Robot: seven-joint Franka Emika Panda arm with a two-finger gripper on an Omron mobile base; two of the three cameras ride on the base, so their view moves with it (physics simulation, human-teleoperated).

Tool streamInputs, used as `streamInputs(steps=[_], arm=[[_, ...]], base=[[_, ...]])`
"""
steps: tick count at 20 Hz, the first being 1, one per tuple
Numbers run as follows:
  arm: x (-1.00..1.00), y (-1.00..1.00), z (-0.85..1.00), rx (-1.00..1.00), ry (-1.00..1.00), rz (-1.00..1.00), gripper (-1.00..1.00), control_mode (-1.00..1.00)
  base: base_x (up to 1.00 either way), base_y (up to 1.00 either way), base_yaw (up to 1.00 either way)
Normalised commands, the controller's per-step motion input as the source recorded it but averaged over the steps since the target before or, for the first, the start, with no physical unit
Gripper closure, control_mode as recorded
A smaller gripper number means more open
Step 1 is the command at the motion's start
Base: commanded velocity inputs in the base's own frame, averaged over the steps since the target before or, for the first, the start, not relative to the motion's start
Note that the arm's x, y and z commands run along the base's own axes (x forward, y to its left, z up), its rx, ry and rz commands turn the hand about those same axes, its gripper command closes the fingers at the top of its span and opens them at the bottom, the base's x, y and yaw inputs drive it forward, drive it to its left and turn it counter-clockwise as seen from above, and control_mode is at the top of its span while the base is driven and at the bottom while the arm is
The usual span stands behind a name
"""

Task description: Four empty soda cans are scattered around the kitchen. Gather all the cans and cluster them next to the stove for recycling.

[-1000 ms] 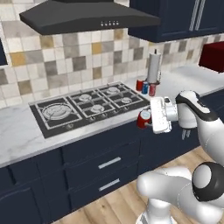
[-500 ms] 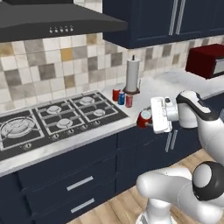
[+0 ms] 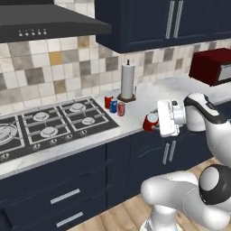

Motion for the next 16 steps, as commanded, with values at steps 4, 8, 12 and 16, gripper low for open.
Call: streamInputs(steps=[4,8,12,16], arm=[[0.00,0.00,0.00,0.00,0.00,0.00,1.00,1.00],[0.00,0.00,0.00,0.00,0.00,0.00,1.00,1.00],[0.00,0.00,0.00,0.00,0.00,0.00,1.00,1.00],[0.00,0.00,0.00,0.00,0.00,0.00,1.00,1.00]], base=[[0.34,-0.15,0.30],[0.32,-0.16,0.34],[0.34,-0.28,0.34],[0.37,-0.38,0.33]])
